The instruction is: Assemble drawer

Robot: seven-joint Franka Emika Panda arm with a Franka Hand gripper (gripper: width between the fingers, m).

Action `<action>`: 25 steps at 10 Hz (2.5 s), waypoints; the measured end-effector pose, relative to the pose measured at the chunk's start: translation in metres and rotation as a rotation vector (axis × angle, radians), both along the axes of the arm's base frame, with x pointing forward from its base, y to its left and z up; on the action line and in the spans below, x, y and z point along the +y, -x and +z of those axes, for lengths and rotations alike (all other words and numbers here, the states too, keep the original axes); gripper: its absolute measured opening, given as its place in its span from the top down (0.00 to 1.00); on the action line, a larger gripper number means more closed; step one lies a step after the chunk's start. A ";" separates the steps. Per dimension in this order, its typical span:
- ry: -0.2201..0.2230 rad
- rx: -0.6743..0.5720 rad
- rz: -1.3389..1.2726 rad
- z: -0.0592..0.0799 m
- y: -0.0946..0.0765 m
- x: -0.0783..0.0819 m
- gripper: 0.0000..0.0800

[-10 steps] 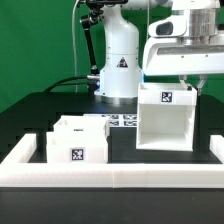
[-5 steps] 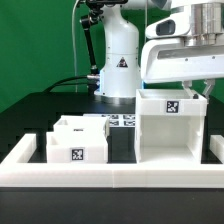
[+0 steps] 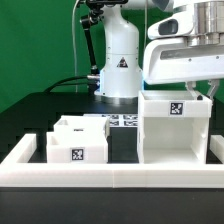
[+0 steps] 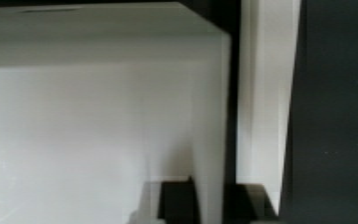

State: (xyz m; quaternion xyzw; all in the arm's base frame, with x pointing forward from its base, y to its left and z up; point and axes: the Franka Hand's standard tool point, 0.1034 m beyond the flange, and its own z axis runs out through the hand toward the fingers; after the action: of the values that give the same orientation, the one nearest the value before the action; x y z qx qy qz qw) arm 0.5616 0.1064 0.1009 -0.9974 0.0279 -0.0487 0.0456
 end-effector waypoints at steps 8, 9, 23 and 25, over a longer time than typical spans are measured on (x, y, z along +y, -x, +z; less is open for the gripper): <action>-0.099 0.014 -0.558 0.001 -0.042 -0.010 0.94; -0.110 0.015 -0.580 0.003 -0.042 -0.010 0.94; -0.255 0.154 -1.355 -0.001 -0.080 -0.012 0.94; -0.271 0.188 -1.489 -0.002 -0.088 -0.011 0.94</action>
Offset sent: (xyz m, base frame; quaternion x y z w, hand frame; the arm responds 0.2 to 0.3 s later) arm 0.0253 -0.0103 -0.0121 -0.0196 0.0044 0.2893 0.9570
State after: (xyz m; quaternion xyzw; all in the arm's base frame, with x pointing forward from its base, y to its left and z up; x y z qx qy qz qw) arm 0.6501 0.0953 0.0992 -0.7008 0.7028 0.0225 0.1204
